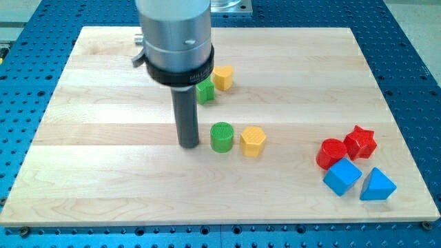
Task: Slide the hexagon diagonally to the green star
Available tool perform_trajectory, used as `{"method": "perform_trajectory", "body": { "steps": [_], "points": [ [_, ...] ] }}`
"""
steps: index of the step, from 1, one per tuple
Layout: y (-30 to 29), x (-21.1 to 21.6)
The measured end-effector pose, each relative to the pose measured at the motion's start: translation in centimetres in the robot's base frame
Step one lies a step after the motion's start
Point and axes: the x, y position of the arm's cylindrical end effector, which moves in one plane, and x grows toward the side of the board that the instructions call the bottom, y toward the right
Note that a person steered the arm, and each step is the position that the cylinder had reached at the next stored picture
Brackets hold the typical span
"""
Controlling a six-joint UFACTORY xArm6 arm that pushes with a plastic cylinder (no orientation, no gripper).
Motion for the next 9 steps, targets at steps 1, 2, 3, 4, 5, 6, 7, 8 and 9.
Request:
{"method": "perform_trajectory", "body": {
  "steps": [1, 2, 3, 4, 5, 6, 7, 8, 9],
  "points": [
    [2.0, 5.7],
    [4.6, 9.1],
    [11.0, 7.6],
    [11.6, 5.7],
    [11.2, 0.1],
    [10.7, -7.0],
    [10.7, -7.8],
    [10.7, -5.8],
    [11.0, -1.6]
  ]
}}
